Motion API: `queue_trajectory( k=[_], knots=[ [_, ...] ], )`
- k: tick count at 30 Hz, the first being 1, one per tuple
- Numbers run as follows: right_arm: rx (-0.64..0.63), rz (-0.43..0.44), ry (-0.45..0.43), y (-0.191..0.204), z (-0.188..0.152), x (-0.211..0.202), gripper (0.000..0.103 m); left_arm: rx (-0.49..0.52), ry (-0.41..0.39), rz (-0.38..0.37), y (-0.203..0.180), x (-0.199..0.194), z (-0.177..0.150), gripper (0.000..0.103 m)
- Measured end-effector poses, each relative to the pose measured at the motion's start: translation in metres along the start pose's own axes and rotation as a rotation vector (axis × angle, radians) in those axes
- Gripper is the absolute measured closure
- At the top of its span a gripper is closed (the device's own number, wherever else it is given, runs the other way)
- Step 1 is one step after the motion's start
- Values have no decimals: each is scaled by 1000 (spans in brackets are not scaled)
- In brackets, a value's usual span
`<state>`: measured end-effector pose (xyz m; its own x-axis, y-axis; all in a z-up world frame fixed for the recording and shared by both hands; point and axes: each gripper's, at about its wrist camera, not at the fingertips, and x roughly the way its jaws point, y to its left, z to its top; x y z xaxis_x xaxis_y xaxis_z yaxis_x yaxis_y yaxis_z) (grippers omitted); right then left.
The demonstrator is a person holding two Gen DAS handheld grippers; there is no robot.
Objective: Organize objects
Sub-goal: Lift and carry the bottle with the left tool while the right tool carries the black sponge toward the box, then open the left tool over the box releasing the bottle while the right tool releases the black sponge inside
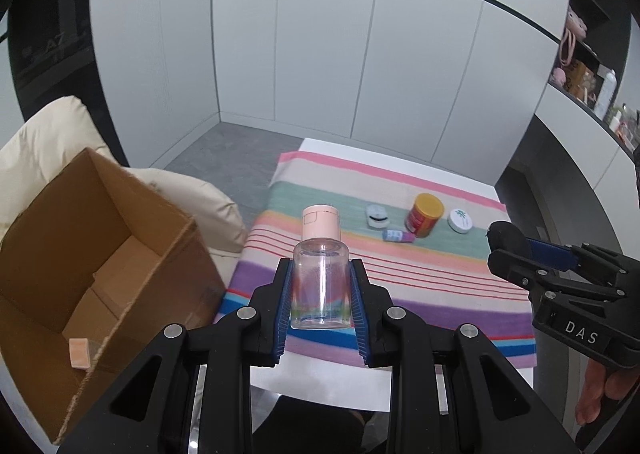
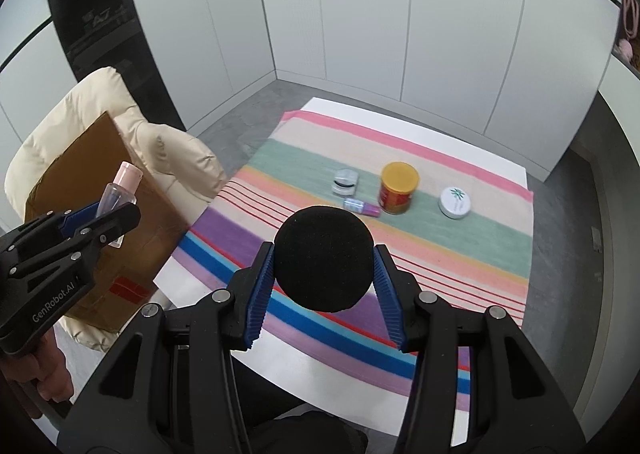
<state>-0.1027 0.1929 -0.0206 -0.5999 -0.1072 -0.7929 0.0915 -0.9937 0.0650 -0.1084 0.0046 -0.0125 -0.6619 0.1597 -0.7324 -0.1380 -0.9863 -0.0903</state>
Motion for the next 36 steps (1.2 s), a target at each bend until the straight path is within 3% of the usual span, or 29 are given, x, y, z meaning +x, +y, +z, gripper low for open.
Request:
queue_trajectory(
  k=[17,36],
  knots=[
    [-82,72,-1,64,15,16,53,-91,-14,87,71,-22,-10,75],
    [-228,162,-16,170,22,25,53,-221,-30,214,167,-61,-40,75]
  ],
)
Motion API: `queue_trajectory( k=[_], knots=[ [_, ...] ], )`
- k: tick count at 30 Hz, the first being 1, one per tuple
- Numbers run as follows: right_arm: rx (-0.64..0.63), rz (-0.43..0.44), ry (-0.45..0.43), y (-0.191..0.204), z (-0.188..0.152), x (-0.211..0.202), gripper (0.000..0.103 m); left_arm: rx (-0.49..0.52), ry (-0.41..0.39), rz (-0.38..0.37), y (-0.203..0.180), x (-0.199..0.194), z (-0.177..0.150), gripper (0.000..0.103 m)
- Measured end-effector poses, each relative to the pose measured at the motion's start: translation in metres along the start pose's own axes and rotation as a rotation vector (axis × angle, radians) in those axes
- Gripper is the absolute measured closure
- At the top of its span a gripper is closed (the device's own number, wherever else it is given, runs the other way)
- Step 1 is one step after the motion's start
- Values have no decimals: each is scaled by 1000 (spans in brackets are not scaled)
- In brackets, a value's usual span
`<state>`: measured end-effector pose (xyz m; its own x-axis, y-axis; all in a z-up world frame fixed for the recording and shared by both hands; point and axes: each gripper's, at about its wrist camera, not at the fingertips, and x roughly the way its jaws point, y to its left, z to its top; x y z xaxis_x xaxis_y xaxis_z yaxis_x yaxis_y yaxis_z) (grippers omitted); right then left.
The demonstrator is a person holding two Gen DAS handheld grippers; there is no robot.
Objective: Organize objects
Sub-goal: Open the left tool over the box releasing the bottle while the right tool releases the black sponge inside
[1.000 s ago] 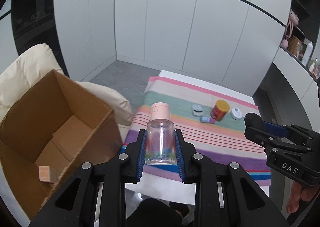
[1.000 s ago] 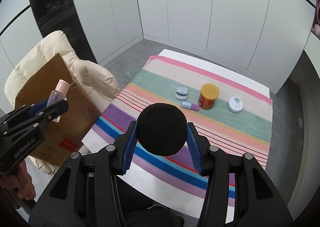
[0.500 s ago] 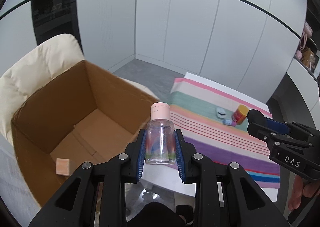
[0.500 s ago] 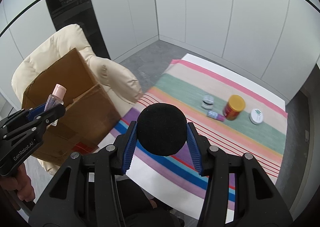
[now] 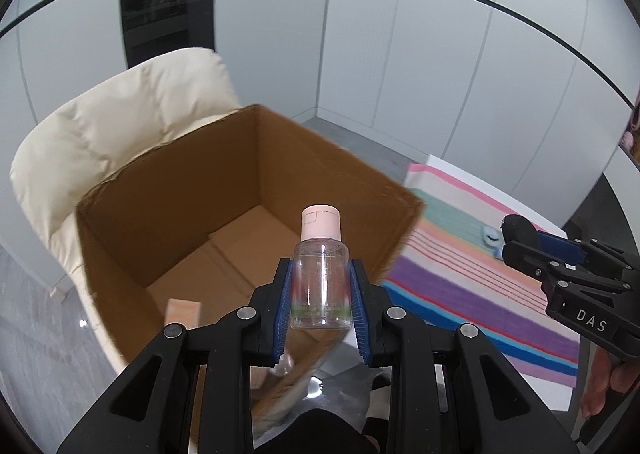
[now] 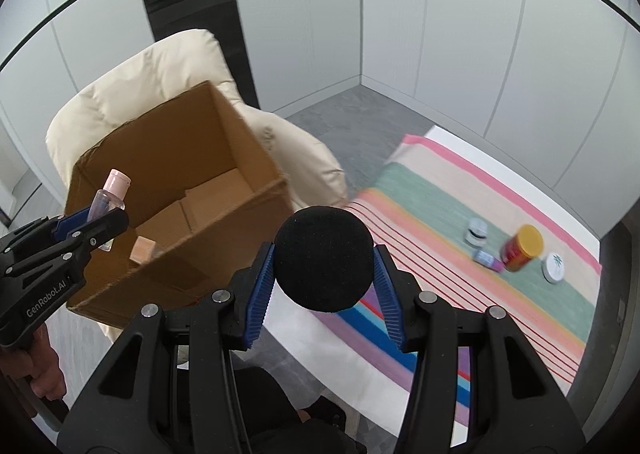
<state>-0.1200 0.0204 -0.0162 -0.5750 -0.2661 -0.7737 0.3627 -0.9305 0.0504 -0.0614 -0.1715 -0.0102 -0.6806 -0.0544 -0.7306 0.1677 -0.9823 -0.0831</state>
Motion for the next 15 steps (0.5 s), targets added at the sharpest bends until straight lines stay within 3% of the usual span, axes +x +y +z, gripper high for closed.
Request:
queue_trajectory(
  k=[8,10,13,15],
  knots=[
    [-71,47,-6,45,10,8,53,-23,3,49,34,-6,-7,75],
    [-87,58,-5,54,11,9,53,-19,-12,68,39,-10,-10,70],
    [-103,72,-6,66,14,11,53,-27,-28,93,47,-17,-12,54],
    [-112,79,-6,73,14,11,53,-41,-39,116,56,-21,-13,33]
  ],
)
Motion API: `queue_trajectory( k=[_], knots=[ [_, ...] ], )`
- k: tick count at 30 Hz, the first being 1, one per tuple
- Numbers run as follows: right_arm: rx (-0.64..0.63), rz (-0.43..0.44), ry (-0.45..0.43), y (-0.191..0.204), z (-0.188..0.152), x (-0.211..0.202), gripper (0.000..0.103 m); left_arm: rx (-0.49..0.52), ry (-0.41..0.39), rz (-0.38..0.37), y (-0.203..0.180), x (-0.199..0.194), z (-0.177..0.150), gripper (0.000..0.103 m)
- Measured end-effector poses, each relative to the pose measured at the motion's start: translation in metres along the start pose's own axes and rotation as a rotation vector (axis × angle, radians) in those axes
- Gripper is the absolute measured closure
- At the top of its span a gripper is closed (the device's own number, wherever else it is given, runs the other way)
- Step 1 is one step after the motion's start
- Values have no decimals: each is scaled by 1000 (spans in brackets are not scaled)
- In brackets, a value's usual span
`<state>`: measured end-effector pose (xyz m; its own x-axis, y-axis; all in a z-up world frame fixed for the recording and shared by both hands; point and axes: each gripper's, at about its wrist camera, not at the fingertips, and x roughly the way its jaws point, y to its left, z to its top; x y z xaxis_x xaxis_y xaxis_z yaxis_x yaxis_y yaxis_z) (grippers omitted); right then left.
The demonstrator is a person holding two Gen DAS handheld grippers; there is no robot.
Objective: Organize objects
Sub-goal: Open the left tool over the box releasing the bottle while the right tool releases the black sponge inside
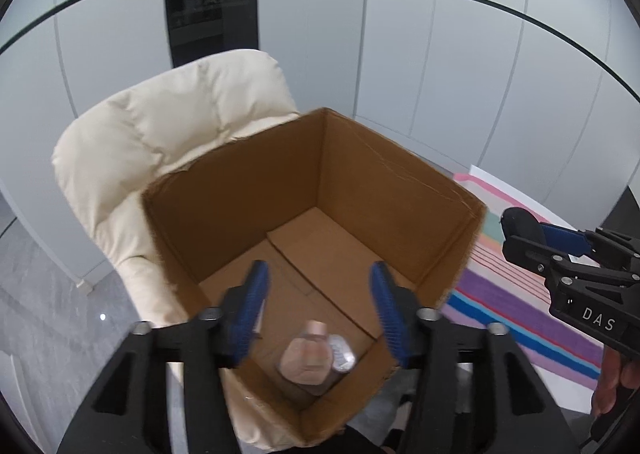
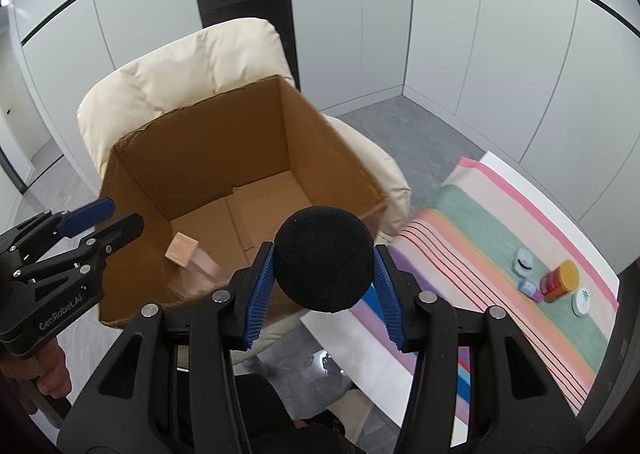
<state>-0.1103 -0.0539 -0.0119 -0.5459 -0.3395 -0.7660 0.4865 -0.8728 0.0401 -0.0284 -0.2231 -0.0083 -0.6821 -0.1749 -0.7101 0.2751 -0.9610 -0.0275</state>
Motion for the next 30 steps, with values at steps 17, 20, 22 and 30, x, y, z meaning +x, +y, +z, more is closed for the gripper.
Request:
queue_trajectory(
  k=[17,20,22,30],
  knots=[
    [-72,67,6,62,13,16,53,-141,-70,151,74,-28,-8,0],
    [-89,83,9,77,16,20,53,-154,-71,167,87,-32,-12,0],
    [-98,93,11,86,17,22,53,-167,-66,174,97,-34,-16,0],
    [-145,135,21,123,20,28,51,-203,-60,213,128,-43,-28,0]
  ],
)
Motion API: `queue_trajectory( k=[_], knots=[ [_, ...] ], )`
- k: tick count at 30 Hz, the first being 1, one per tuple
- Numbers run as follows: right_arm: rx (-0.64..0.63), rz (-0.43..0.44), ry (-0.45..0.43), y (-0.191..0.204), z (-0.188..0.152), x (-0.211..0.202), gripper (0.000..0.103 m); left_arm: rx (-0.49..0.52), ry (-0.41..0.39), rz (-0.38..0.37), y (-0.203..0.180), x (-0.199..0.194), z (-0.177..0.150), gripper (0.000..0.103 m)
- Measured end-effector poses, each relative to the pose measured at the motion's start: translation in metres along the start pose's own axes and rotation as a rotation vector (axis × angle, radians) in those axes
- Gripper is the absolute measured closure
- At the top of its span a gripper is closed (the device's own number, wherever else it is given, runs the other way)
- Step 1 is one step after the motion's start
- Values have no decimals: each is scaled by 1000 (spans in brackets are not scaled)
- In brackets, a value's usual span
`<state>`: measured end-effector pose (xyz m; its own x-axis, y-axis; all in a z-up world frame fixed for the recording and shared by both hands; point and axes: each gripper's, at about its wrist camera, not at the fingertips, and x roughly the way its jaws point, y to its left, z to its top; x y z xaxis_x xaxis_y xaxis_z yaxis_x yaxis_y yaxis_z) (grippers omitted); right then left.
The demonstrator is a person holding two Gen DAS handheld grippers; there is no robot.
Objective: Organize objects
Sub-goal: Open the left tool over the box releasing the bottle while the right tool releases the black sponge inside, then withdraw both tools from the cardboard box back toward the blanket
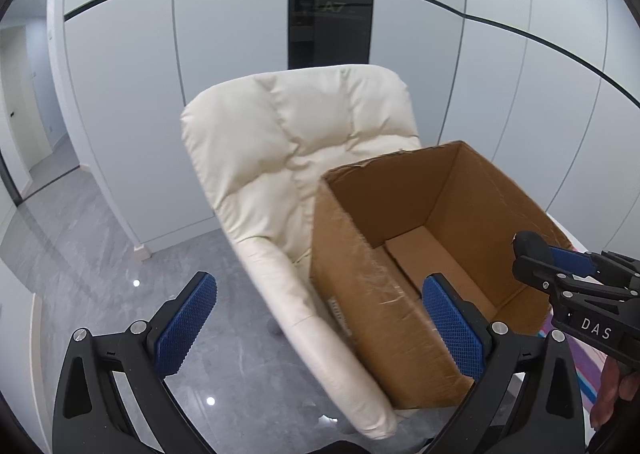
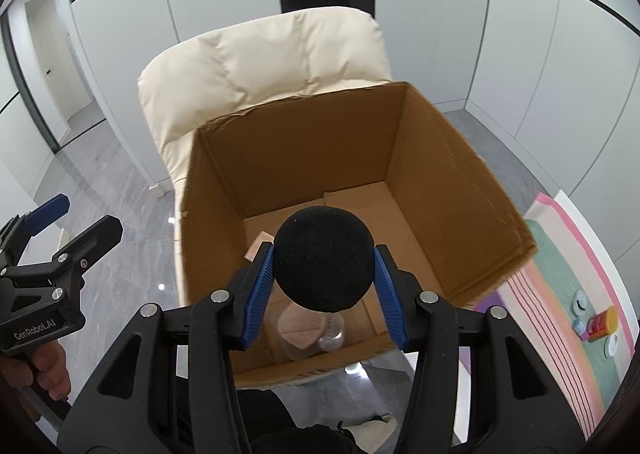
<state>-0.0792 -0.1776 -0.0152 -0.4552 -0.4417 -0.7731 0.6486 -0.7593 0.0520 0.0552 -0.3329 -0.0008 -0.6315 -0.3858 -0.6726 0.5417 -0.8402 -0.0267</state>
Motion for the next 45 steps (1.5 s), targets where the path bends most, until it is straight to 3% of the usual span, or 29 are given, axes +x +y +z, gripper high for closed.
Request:
queue_trajectory(
  k=[4,10,18,28,45],
  knots=[
    [-14,9,-2,13,2,3,48,-21,10,19,14,0,-1,0],
    [-30,0,4,23,1,4,21,-47,12,25,19,-1,-1,0],
    [-43,-21,4,19,-3,2,15,-48,18,9,5,4,3,0],
    [-5,-71,-1,-20,-11,-7,2,-1,29,-42,-37,11,6,0],
    [106,-153,-1,-92,-31,-28,1,84,36,-124,-110,16,7,0]
  ],
)
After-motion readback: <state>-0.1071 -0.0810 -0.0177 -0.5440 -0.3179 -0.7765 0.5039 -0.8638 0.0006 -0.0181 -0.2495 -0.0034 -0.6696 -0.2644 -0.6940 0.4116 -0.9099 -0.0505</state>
